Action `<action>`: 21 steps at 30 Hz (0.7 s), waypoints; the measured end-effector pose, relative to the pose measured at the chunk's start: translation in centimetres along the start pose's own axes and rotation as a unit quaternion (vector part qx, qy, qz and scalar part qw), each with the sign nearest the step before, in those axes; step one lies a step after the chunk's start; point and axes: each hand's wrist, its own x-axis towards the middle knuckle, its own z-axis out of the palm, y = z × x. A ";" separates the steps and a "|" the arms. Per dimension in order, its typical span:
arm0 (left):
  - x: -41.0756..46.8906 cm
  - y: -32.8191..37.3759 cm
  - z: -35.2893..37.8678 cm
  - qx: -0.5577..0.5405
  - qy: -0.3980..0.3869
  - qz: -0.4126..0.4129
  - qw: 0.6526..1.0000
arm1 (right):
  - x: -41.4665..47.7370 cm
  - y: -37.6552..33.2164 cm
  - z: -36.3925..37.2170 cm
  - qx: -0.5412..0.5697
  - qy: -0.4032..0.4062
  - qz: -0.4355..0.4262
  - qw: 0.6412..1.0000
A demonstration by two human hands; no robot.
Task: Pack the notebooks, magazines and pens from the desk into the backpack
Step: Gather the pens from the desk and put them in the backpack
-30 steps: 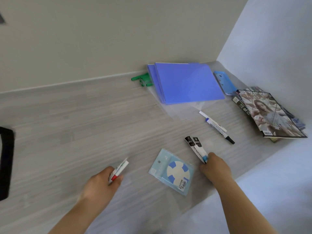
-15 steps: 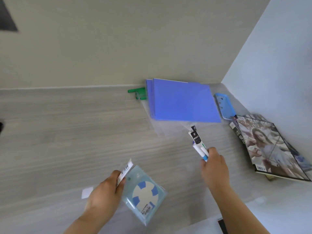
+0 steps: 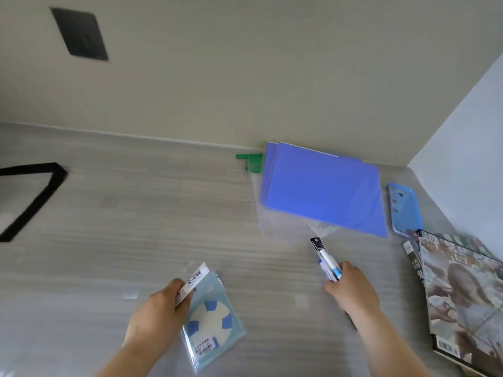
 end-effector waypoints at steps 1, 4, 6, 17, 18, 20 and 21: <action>-0.1 -0.1 -0.2 0.000 0.009 -0.005 1.000 | 0.4 -0.1 -0.2 -0.020 -0.015 -0.008 1.000; -0.3 -0.6 -0.7 -0.002 0.032 -0.024 0.999 | 0.9 -0.4 -0.7 -0.096 -0.032 -0.032 0.994; -0.5 -0.8 -1.2 -0.008 0.045 -0.035 0.998 | 0.9 -0.5 -0.7 -0.125 -0.019 -0.046 0.991; 0.0 -4.4 -6.6 -0.342 0.122 -0.093 0.927 | -1.6 -9.9 -1.7 0.225 -0.041 -0.123 0.966; 0.1 -4.7 -7.4 -0.380 0.125 -0.097 0.911 | -2.6 -11.9 -1.7 0.288 -0.068 -0.135 0.946; 0.3 -5.3 -9.3 -0.463 0.126 -0.099 0.871 | -5.1 -16.4 -1.1 0.341 -0.138 -0.170 0.914; 0.4 -5.6 -10.3 -0.504 0.125 -0.095 0.849 | -6.6 -18.8 -0.4 0.344 -0.180 -0.195 0.901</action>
